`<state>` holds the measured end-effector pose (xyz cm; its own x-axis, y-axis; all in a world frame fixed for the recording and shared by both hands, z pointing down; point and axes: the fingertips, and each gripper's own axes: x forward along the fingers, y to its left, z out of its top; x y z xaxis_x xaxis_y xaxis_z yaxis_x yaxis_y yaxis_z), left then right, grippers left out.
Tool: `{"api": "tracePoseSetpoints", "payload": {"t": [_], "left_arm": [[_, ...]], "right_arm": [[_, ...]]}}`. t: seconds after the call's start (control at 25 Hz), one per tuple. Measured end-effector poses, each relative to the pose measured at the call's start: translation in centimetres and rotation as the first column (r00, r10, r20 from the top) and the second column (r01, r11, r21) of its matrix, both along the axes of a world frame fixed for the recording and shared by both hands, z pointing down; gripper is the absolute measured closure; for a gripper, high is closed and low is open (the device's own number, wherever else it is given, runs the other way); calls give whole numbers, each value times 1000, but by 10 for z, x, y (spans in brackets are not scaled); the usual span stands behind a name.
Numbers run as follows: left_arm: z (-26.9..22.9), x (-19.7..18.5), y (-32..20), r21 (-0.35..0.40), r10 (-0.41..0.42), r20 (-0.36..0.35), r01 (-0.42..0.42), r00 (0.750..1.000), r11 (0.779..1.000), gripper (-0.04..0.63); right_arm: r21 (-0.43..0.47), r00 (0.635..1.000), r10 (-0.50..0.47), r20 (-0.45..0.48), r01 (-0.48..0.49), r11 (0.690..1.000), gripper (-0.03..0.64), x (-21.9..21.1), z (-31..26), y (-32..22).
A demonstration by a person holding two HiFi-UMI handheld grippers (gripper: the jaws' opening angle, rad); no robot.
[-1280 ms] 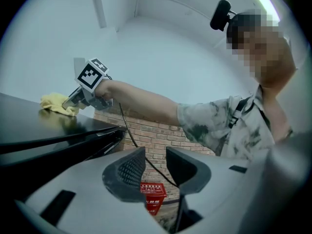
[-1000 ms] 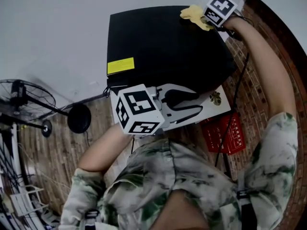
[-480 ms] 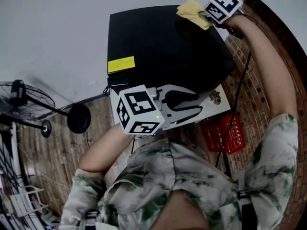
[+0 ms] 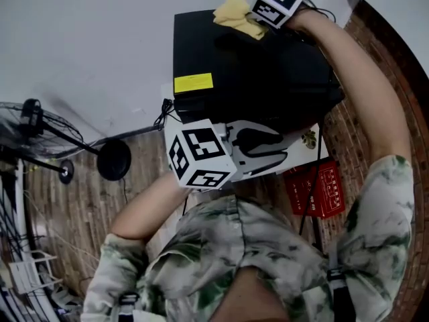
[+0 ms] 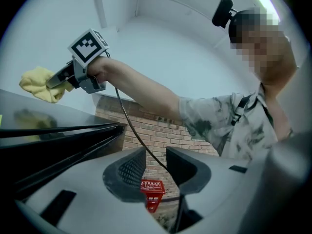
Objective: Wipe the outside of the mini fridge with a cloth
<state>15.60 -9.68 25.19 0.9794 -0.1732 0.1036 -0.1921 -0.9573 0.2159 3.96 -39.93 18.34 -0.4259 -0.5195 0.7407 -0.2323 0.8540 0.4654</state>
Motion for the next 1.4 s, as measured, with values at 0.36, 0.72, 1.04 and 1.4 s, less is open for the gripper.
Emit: {"api": "tracePoseSetpoints", "payload": {"t": [0.36,0.72,1.04,1.4], "left_arm": [[2,-14,6,-3,-18,5,18,1000,1000,459],[1,-12,6,-4,-2,-5,2,1000,1000,459],[-1,30,3,3,71,4,-71,997,997,459],[5,90,-6,-8,124,12,-124,992,992,459]], "right_arm": [[4,993,-82,-81,82,997,523,-61,31,16],[36,987,10,-161,-4,999,523,-8,37,-11],[48,983,79,-164,-72,996,523,74,39,-27],[41,972,162,-170,-158,987,523,178,40,-41]]}}
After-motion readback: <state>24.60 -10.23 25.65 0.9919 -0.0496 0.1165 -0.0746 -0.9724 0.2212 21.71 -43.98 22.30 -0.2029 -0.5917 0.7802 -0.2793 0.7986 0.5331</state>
